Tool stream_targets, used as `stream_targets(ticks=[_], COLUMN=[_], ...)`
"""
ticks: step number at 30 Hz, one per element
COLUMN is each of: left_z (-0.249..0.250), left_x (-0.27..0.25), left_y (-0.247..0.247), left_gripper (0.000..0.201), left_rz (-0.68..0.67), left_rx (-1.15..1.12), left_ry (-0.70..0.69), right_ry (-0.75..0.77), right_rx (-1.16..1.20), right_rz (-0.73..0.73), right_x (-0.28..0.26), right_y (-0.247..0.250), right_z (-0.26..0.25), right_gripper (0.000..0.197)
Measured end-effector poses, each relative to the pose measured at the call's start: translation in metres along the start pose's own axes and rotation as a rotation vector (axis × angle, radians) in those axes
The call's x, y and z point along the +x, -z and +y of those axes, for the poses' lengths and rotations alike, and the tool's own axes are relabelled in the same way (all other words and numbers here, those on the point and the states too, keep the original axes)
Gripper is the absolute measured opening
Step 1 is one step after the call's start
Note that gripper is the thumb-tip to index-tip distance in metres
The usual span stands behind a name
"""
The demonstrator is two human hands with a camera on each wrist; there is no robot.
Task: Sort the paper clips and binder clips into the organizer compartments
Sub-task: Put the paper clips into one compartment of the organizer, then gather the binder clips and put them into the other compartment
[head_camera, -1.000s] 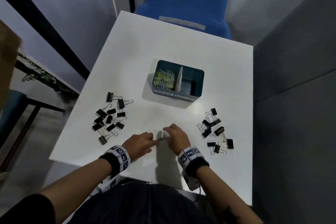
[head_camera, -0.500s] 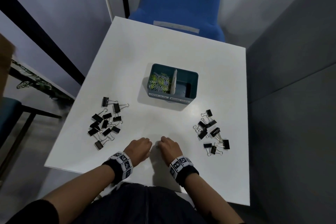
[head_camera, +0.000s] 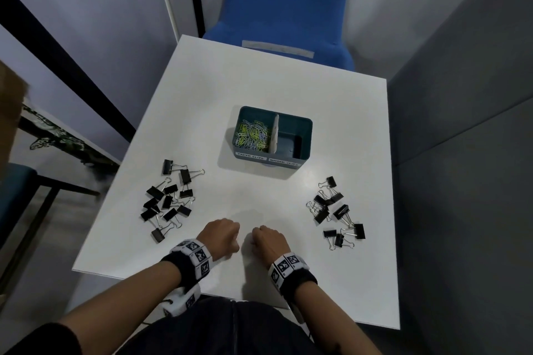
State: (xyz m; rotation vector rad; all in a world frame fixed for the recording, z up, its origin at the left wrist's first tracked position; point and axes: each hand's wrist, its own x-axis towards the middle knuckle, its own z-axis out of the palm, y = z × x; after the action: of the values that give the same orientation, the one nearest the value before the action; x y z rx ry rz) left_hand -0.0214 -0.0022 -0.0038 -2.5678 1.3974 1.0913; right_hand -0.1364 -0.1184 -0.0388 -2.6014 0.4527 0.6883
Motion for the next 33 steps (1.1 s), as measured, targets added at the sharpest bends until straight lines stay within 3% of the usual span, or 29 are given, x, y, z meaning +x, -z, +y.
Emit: stream_targets(ticks=[5,10,14,18,22,25,28,31,33], left_z=[0.008,0.018,0.013,-0.006,-0.038,-0.062,-0.082,-0.102,-0.118], left_x=[0.015,0.051,0.067,0.057,0.036,0.022,0.011,0.005,0.007], left_y=[0.077,0.153,0.178,0.155,0.108,0.072,0.052,0.051,0.055], left_gripper=[0.015,0.011,0.006,0.010,0.014,0.018,0.019,0.017,0.030], left_rz=[0.272,0.559,0.716,0.714,0.581,0.503,0.525,0.605,0.628], left_rx=[-0.378,-0.433,-0.449,-0.345,-0.286,-0.307,-0.354,-0.299,-0.230], left_ry=[0.001,-0.045,-0.005,0.092,0.260,0.332,0.368,0.359,0.344], right_ry=[-0.034,-0.131,-0.150,-0.121,-0.071,-0.053,-0.078,-0.144,-0.215], right_rx=[0.183,0.254,0.264,0.295,0.411,0.502,0.496,0.419,0.355], right_rz=[0.167,0.114,0.119,0.330,0.630,0.748,0.791,0.841,0.852], right_x=[-0.013,-0.010,-0.002,0.016,0.044,0.059,0.054,0.034,0.021], right_y=[-0.008,0.005,0.026,0.090,0.169,0.200,0.197,0.162,0.133], right_z=[0.017,0.025,0.025,0.018,0.007,0.005,0.016,0.048,0.083], right_gripper=[0.016,0.014,0.013,0.009,0.004,0.012,0.010,0.007,0.017])
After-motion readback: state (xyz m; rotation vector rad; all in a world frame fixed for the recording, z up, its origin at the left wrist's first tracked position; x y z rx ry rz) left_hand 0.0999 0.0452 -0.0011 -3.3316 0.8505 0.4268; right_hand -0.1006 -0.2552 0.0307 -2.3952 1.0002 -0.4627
